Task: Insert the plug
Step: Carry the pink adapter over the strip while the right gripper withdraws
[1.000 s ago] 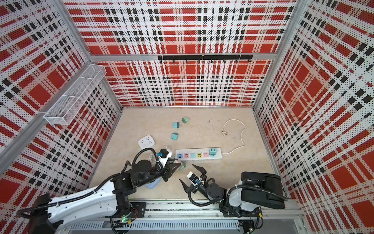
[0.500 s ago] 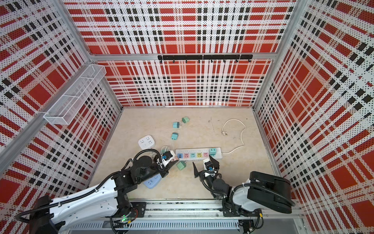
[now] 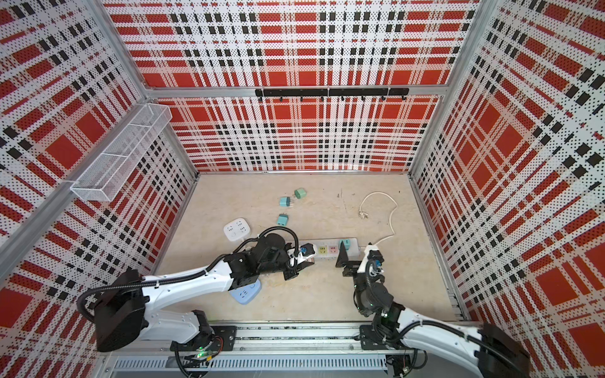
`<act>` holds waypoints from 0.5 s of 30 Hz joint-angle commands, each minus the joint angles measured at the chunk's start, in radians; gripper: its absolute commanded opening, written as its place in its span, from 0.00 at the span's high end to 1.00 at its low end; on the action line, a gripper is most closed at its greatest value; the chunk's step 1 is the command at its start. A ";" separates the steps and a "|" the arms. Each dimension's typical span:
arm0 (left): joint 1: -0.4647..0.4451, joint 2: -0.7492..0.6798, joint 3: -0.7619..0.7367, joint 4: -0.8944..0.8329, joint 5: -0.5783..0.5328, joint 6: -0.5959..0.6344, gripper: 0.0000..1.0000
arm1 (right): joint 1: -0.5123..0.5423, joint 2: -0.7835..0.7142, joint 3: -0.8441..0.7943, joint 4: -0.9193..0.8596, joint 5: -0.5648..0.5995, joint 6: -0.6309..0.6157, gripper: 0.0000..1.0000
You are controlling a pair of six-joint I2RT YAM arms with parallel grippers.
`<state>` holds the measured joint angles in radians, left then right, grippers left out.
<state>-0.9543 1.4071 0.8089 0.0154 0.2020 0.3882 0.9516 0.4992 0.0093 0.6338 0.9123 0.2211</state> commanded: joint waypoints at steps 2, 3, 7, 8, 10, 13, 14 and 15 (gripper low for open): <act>0.017 0.101 0.122 -0.033 0.096 0.062 1.00 | -0.119 -0.165 -0.021 -0.461 -0.142 0.195 0.00; 0.021 0.128 0.151 -0.055 0.103 0.075 1.00 | -0.130 -0.151 -0.022 -0.447 -0.159 0.197 0.00; 0.045 0.227 0.291 -0.168 0.120 0.122 1.00 | -0.134 0.029 -0.033 -0.255 -0.184 0.158 0.00; 0.053 0.251 0.328 -0.200 0.131 0.132 1.00 | -0.135 0.077 -0.026 -0.230 -0.183 0.158 0.00; 0.072 0.303 0.400 -0.256 0.155 0.145 1.00 | -0.137 0.162 -0.008 -0.196 -0.181 0.158 0.00; 0.079 0.374 0.500 -0.344 0.159 0.178 1.00 | -0.139 0.243 -0.002 -0.135 -0.179 0.151 0.00; 0.073 0.397 0.530 -0.369 0.147 0.187 1.00 | -0.139 0.260 0.001 -0.127 -0.180 0.150 0.00; 0.073 0.414 0.552 -0.387 0.132 0.196 1.00 | -0.141 0.268 0.004 -0.126 -0.179 0.151 0.00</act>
<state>-0.8780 1.7802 1.3045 -0.2546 0.3248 0.5262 0.8169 0.7467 0.0093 0.4080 0.7395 0.3603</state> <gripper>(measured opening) 0.310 0.998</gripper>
